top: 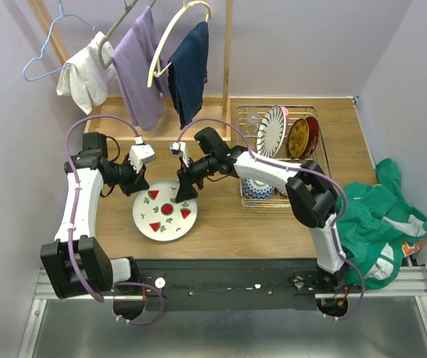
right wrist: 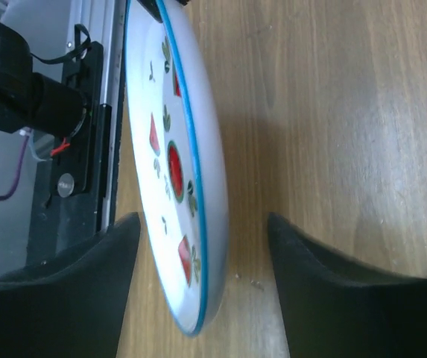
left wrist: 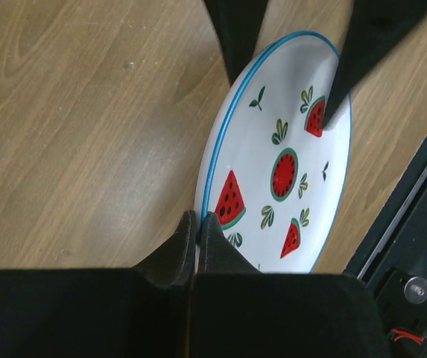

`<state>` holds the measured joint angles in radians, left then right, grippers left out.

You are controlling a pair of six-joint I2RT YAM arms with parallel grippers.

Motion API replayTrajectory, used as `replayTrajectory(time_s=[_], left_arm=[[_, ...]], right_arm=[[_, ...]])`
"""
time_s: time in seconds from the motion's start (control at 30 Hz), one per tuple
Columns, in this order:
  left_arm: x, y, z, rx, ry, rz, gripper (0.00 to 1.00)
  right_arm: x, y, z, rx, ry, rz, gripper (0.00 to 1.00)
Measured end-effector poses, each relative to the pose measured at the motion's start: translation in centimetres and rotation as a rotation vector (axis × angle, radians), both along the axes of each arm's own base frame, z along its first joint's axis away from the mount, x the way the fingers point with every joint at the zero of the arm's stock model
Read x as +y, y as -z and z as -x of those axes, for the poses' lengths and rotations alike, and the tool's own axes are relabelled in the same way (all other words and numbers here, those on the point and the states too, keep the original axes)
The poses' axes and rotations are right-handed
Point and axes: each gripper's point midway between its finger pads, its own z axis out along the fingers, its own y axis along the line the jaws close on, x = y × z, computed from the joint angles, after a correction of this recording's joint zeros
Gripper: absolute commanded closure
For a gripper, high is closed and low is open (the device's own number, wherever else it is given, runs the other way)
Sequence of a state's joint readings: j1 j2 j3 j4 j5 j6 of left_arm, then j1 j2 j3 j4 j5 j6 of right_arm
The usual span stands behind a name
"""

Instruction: Load the mixed dishes into the dish rack

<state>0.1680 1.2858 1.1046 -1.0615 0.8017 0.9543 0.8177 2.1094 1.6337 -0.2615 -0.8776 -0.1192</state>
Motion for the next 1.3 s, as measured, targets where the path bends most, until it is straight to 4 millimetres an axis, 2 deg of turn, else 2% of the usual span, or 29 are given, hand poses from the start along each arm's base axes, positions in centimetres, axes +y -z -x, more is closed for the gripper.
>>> replayTrajectory(time_s=[0.07, 0.1, 0.13, 0.17, 0.23, 0.3, 0.37, 0.4, 0.43, 0.53, 0.57, 0.7, 0.73, 0.8, 0.87, 1.0, 1.07, 1.13, 1.2, 1.3], left_arm=[[-0.2, -0.4, 0.1, -0.016, -0.01, 0.009, 1.0], [-0.2, -0.5, 0.1, -0.023, -0.015, 0.014, 1.0], [-0.2, -0.6, 0.0, -0.028, -0.018, 0.016, 1.0], [-0.3, -0.7, -0.1, -0.032, -0.025, 0.02, 1.0], [-0.4, -0.6, -0.2, -0.033, -0.034, 0.029, 0.76], [-0.3, -0.6, -0.5, -0.039, -0.051, 0.033, 0.57], [-0.4, -0.7, -0.7, -0.028, -0.088, 0.047, 0.47], [-0.3, -1.2, -1.2, -0.05, -0.114, 0.052, 0.38], [-0.2, -1.8, -1.6, -0.067, -0.138, 0.057, 0.35], [0.0, -5.1, -3.0, -0.167, -0.208, 0.077, 0.32], [0.0, -7.6, -3.6, -0.223, -0.236, 0.095, 0.31], [0.0, -15.3, -6.1, -0.418, -0.284, 0.161, 0.3], [-0.1, -16.2, -6.4, -0.441, -0.29, 0.176, 0.3], [-0.4, -17.4, -6.8, -0.471, -0.298, 0.203, 0.3], [-0.9, -17.4, -7.0, -0.464, -0.298, 0.228, 0.3], [-1.5, -16.3, -7.0, -0.421, -0.306, 0.252, 0.3], [-1.6, -16.1, -6.9, -0.41, -0.308, 0.257, 0.3], [-1.6, -16.2, -7.0, -0.409, -0.31, 0.26, 0.3], [-1.6, -16.2, -7.0, -0.409, -0.312, 0.262, 0.3], [-1.6, -16.2, -7.1, -0.411, -0.314, 0.266, 0.3]], right_arm=[[0.4, 0.1, 0.1, 0.014, 0.003, -0.006, 0.63], [0.5, 0.2, 0.1, 0.017, 0.005, -0.009, 0.82], [0.6, 0.2, 0.1, 0.023, 0.007, -0.01, 0.95], [0.7, 0.2, 0.1, 0.022, 0.008, -0.012, 0.99], [0.7, 0.2, -0.2, 0.02, 0.031, -0.003, 0.99], [0.5, 0.4, -0.4, 0.015, 0.049, 0.008, 0.99], [0.2, 0.3, -0.7, -0.007, 0.073, 0.026, 1.0], [-0.1, 0.2, -0.8, -0.017, 0.086, 0.037, 0.99], [-0.6, 0.0, -0.9, -0.027, 0.107, 0.052, 1.0], [-2.3, -1.5, -1.1, -0.053, 0.166, 0.093, 1.0], [-3.0, -2.6, -1.4, -0.068, 0.196, 0.1, 0.99], [-6.7, -9.1, -3.6, -0.135, 0.375, 0.079, 0.99], [-8.3, -11.4, -4.7, -0.163, 0.464, 0.071, 1.0], [-10.8, -14.7, -6.2, -0.215, 0.6, 0.051, 1.0], [-13.9, -18.1, -7.7, -0.289, 0.763, 0.028, 1.0], [-19.0, -22.2, -8.5, -0.41, 1.004, 0.025, 1.0], [-20.7, -22.8, -9.1, -0.43, 1.108, 0.051, 1.0], [-22.6, -22.5, -10.3, -0.448, 1.244, 0.128, 1.0], [-23.7, -21.6, -11.6, -0.459, 1.338, 0.194, 0.99], [-25.3, -19.1, -13.1, -0.472, 1.453, 0.317, 0.99]])
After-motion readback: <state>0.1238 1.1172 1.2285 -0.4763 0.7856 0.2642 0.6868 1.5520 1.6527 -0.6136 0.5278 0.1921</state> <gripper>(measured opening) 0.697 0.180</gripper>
